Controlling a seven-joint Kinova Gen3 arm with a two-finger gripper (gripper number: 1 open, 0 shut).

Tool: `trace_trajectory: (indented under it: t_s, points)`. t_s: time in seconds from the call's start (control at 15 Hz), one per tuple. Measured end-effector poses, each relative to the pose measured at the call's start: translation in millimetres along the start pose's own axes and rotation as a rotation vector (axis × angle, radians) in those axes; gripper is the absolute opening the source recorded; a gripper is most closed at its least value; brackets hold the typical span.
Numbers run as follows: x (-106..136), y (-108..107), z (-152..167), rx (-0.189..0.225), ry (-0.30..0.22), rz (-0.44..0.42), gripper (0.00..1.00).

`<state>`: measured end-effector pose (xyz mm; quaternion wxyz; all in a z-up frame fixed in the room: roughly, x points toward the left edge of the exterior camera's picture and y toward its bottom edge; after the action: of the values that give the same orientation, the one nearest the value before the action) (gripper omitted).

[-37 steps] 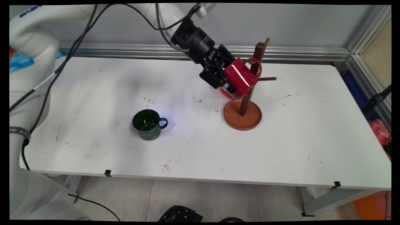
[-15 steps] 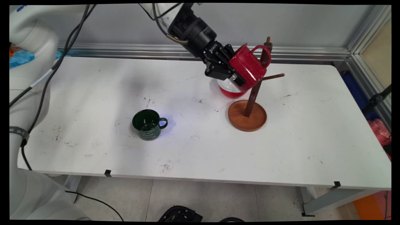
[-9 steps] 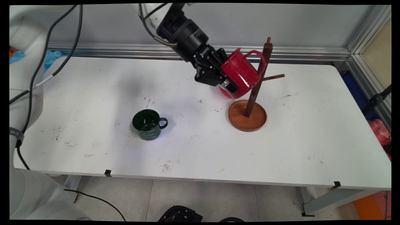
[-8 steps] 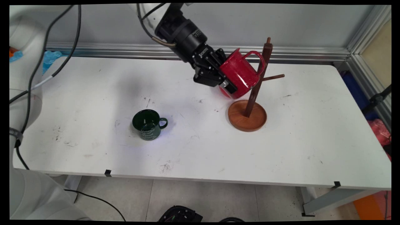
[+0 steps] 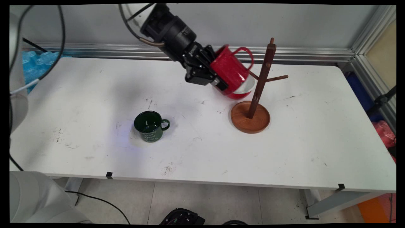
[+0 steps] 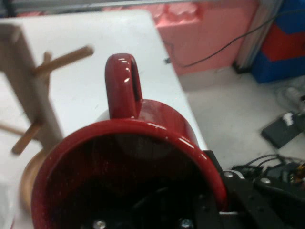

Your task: Place the picked object on the table

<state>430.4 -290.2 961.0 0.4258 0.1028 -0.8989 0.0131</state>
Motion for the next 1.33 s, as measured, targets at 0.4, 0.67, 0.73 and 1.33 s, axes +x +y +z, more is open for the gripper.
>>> trace_trajectory:
  t_s: [0.4, 0.67, 0.73, 1.33]
  points:
    - [-6, 15, -32, 0.161, -0.109, -0.041, 0.00]
    - [-9, 20, -53, 0.261, -0.206, -0.087, 0.00]
    - [-9, 20, -56, 0.279, -0.229, -0.097, 0.00]
    - [-21, -2, -51, 0.409, -0.439, -0.187, 0.00]
